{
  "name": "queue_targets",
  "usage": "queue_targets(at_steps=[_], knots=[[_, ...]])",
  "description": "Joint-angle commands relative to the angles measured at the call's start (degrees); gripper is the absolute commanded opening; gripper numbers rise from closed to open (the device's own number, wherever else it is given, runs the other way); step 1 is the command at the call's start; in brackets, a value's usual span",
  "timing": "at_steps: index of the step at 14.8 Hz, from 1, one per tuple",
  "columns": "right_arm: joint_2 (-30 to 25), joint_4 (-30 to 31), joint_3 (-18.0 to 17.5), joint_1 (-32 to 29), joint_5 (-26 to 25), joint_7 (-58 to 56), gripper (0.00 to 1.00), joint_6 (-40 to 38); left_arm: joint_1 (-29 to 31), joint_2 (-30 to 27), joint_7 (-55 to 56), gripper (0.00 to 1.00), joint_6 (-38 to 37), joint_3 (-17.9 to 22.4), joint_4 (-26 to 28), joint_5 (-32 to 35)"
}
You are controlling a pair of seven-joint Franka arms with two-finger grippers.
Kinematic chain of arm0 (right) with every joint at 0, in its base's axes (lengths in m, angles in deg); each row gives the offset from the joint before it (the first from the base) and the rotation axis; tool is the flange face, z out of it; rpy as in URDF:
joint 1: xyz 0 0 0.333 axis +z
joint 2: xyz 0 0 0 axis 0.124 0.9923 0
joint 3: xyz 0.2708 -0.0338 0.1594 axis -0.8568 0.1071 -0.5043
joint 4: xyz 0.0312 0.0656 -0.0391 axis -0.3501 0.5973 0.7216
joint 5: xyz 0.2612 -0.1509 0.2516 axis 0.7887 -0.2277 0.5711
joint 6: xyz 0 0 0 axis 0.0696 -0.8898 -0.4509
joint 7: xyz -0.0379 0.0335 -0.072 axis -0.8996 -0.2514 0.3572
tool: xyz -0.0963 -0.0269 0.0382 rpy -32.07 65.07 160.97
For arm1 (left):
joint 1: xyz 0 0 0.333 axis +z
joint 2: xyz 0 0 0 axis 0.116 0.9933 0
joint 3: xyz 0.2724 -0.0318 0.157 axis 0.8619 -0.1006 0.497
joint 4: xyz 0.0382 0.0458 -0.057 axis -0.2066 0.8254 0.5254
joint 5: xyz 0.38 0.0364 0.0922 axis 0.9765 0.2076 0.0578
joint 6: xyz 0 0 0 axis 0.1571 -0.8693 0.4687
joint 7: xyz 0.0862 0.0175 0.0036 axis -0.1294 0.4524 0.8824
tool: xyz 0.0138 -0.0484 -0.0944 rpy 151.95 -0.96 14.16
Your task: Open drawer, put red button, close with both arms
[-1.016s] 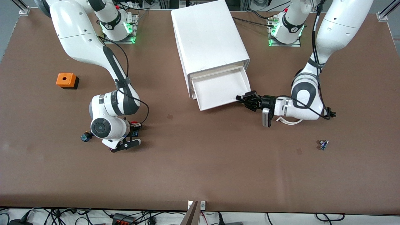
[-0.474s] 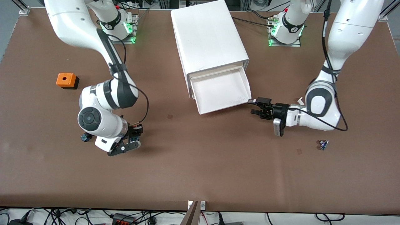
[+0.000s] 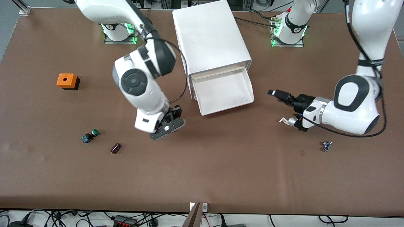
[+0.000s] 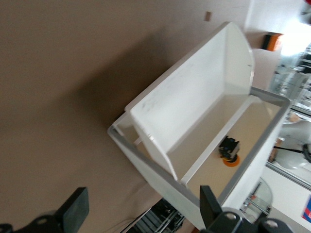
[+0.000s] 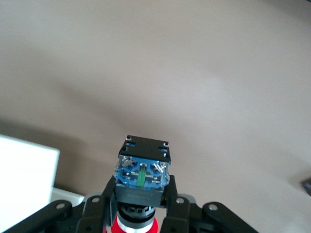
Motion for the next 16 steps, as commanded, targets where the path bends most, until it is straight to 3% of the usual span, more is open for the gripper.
queue_targets(at_steps=[1, 4, 7, 10, 16], knots=[[0.34, -3.59, 1.64, 7.54, -1.76, 4.66, 0.00, 0.91, -0.27, -3.65, 6.97, 1.00, -4.49, -0.54, -2.81, 12.87], [0.78, -3.69, 1.64, 12.56, -5.38, 7.85, 0.00, 1.44, -0.18, -9.53, 7.77, 1.00, -5.38, 0.08, -4.04, 23.95], [1.92, -3.69, 1.20, 14.07, -4.94, 7.85, 0.00, 1.09, -0.44, -9.38, 7.51, 1.00, -10.01, 0.17, -14.38, 31.34], [3.42, -3.78, 0.24, 14.25, -2.49, 12.83, 0.00, 1.44, -0.35, -7.80, 7.95, 1.00, -11.09, 0.25, -19.95, 32.59], [5.79, -3.86, -2.14, 14.95, 0.07, 18.91, 0.00, 1.44, -0.09, -7.00, 10.93, 1.00, -12.06, 0.17, -19.34, 33.47]])
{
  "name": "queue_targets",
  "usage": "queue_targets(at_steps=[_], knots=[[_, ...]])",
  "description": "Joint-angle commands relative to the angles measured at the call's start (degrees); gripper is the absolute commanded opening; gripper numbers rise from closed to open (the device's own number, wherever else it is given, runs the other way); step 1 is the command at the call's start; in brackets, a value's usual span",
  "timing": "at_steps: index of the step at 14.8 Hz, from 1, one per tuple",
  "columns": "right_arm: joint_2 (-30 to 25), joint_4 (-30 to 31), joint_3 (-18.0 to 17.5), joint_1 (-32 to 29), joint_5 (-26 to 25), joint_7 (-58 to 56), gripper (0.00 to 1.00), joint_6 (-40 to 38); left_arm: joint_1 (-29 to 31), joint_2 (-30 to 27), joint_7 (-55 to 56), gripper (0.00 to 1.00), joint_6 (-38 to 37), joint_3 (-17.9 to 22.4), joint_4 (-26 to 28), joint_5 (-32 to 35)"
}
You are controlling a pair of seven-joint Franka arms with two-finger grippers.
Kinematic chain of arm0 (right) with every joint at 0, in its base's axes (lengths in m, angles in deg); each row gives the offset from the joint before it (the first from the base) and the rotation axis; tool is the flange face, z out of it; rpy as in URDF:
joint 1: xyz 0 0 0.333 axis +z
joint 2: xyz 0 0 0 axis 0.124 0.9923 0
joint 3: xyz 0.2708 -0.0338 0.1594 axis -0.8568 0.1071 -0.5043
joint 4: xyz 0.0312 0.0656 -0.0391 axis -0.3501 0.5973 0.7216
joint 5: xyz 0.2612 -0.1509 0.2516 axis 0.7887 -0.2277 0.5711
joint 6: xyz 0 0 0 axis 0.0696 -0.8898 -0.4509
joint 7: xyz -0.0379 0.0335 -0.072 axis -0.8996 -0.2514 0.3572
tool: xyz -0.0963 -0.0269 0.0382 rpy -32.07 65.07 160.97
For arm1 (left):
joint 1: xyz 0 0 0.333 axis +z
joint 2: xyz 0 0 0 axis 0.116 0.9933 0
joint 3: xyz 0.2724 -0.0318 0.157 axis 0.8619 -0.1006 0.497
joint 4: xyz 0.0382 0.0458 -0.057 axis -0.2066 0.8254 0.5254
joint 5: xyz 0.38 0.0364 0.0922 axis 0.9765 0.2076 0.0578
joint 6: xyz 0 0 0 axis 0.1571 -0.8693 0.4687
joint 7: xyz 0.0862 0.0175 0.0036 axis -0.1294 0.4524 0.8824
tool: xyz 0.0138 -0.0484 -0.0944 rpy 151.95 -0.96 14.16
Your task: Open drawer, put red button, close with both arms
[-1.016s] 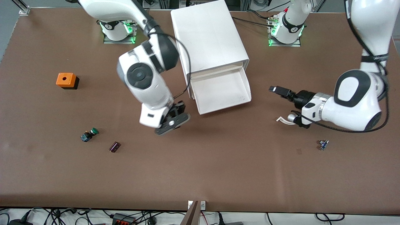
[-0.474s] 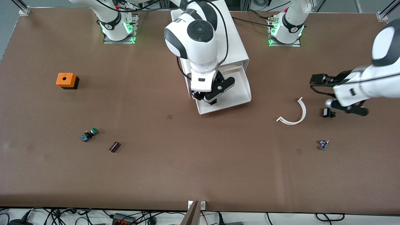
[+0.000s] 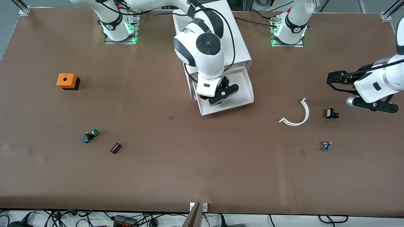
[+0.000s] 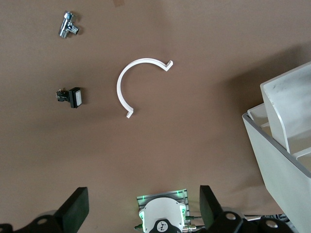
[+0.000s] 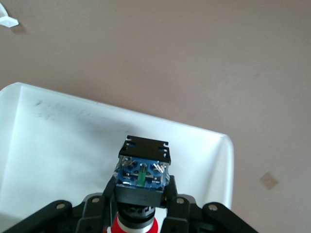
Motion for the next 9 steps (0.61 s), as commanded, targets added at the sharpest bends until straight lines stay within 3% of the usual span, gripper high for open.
queue_targets(at_steps=[1, 8, 9], knots=[[1.61, -1.38, -1.04, 0.76, 0.77, 2.76, 0.00, 0.12, -0.38, 1.26, 3.39, 1.00, -1.39, -0.18, -2.36, 1.59], [4.25, -1.38, -1.04, 1.73, 1.29, 3.02, 0.03, 0.21, -0.47, 1.17, 5.78, 1.00, -1.30, -0.71, -2.45, 1.15], [4.25, -1.38, -1.04, 1.38, 1.82, 4.15, 0.42, 0.38, -0.39, 1.17, 5.78, 1.00, -1.30, -0.71, -2.36, 1.24]])
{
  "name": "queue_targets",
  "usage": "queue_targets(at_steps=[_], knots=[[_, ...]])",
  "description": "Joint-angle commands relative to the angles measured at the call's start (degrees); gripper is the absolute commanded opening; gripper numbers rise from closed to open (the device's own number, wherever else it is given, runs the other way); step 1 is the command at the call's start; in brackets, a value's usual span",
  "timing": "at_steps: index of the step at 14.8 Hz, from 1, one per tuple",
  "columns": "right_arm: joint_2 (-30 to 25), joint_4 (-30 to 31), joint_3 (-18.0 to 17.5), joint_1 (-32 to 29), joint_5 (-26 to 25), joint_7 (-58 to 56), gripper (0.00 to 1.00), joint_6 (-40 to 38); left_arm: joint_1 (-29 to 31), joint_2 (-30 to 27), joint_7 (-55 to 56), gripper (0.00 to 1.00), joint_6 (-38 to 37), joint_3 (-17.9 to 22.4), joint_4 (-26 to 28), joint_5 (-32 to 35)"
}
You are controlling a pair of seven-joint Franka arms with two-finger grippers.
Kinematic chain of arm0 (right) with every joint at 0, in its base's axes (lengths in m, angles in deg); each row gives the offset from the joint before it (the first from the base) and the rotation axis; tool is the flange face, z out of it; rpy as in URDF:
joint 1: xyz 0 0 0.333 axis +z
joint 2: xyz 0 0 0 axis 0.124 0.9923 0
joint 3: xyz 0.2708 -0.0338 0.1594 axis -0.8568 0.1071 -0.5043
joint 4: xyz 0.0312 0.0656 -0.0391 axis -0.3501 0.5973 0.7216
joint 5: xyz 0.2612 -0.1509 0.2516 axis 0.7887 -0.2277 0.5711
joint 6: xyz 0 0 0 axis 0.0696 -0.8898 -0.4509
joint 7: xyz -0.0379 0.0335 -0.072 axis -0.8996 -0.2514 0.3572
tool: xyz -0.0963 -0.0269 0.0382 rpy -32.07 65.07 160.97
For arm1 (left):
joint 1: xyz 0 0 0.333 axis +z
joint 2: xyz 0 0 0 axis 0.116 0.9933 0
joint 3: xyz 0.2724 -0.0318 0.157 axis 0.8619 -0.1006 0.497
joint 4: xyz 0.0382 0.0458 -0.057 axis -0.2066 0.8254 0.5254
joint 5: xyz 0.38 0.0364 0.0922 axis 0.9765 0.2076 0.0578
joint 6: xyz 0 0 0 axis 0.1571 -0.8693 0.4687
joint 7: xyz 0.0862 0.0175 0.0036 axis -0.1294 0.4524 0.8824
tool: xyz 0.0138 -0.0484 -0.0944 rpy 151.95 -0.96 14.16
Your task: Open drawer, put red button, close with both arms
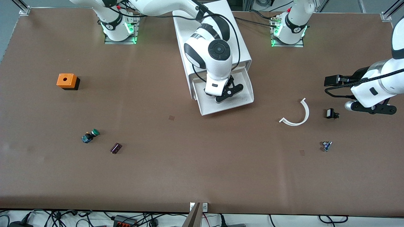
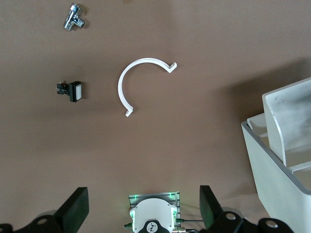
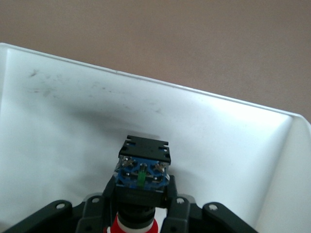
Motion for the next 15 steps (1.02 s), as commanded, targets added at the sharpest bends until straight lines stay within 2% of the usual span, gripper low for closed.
queue_targets(at_steps=[1, 6, 10, 13, 15], knots=[[0.55, -1.46, -0.27, -0.49, 1.50, 3.07, 0.99, 0.53, 0.19, 0.70, 0.71, 1.00, -1.30, -0.49, -1.84, 1.33], [-0.94, -3.30, 0.51, -0.93, 1.51, 8.09, 1.00, -0.51, 0.28, 0.70, 0.80, 1.00, -1.30, -0.49, -1.84, 1.24], [-3.57, -5.25, 1.57, -8.29, 1.33, 8.27, 1.00, -2.53, 0.10, 0.35, 1.59, 1.00, 0.18, -0.66, -0.96, 0.98], [-6.30, -5.16, 2.80, -14.89, 0.20, 7.57, 1.00, -6.39, 0.19, -0.44, 4.57, 1.00, 5.19, -2.59, 2.01, 0.89], [-7.71, -4.72, 3.85, -16.40, -4.10, 6.17, 1.00, -9.55, 0.10, -1.23, 9.29, 1.00, 13.68, -3.82, 6.92, -0.86]])
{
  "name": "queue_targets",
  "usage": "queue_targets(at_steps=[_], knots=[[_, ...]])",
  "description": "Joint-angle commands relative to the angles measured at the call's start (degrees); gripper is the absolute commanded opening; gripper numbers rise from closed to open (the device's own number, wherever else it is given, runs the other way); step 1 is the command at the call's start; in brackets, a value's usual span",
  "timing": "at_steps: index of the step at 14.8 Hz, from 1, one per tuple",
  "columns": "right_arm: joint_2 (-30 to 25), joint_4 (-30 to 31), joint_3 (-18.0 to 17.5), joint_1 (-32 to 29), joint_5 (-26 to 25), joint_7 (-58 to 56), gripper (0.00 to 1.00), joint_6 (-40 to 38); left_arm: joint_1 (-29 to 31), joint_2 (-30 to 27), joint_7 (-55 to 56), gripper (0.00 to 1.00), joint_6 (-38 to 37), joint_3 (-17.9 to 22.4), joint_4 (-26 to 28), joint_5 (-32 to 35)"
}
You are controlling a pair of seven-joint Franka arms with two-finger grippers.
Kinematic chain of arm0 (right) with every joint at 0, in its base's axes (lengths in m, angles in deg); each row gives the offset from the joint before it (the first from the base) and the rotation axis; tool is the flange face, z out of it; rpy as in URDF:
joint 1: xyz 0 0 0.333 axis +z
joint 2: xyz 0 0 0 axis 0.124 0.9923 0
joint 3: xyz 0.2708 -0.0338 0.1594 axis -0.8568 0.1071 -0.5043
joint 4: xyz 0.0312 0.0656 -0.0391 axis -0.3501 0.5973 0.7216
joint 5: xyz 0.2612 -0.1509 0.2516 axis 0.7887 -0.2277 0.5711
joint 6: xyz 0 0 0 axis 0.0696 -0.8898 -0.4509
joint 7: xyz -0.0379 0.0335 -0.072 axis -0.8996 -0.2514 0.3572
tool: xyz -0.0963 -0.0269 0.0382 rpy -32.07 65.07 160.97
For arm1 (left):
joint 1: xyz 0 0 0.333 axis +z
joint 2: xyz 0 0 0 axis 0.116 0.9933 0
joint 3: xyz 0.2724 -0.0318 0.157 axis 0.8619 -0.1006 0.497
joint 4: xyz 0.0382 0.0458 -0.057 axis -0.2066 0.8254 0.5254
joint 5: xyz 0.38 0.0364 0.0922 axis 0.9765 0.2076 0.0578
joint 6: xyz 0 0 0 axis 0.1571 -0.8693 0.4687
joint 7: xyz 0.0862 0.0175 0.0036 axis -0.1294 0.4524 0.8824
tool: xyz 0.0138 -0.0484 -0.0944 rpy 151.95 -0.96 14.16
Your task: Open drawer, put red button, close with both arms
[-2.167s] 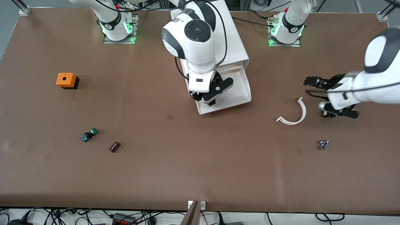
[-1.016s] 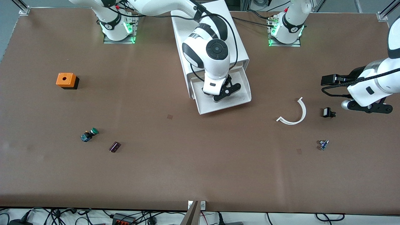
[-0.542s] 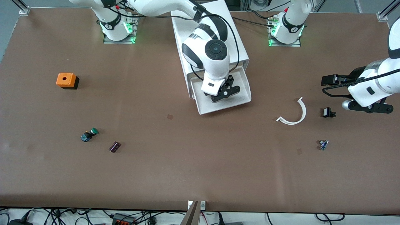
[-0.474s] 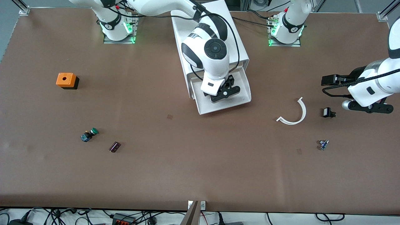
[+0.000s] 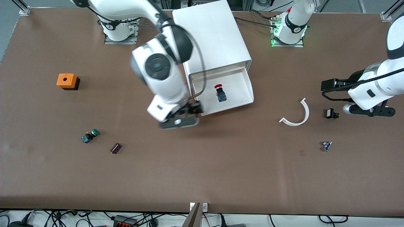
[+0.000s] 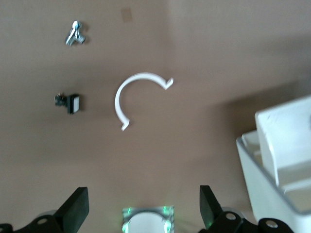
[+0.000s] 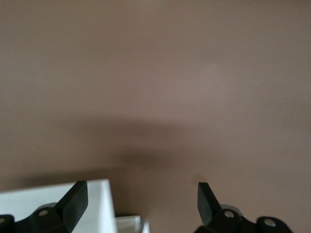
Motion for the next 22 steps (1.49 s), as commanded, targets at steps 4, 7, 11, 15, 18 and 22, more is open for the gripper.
queue_targets(at_steps=[4, 7, 11, 15, 18, 22], knots=[[-2.36, 0.54, 4.55, -4.22, -6.96, -4.11, 1.00, -11.25, -0.43, -0.04, 18.28, 1.00, 23.33, -6.04, 12.12, -0.93], [-3.76, 1.76, 4.38, -12.56, -3.38, -15.14, 1.00, -11.44, -6.55, 4.43, 30.31, 1.00, 34.14, -7.80, 13.99, -0.84], [-6.31, 4.04, 4.47, -20.75, 0.16, -20.54, 1.00, -11.61, -14.66, 10.85, 36.94, 1.00, 45.51, -7.71, 14.16, 0.04], [-8.42, 4.23, 4.65, -23.75, 0.25, -24.93, 1.00, -13.18, -18.27, 13.15, 39.66, 1.00, 45.96, -7.63, 16.26, 0.04], [-9.83, 4.14, 4.91, -24.81, -0.01, -25.64, 1.00, -16.00, -18.98, 14.12, 39.93, 1.00, 49.19, -7.54, 17.32, 1.26], [-13.86, 6.23, 5.62, -26.91, 0.16, -25.38, 1.00, -20.06, -18.89, 13.86, 41.24, 1.00, 52.89, -7.71, 21.27, 2.23]])
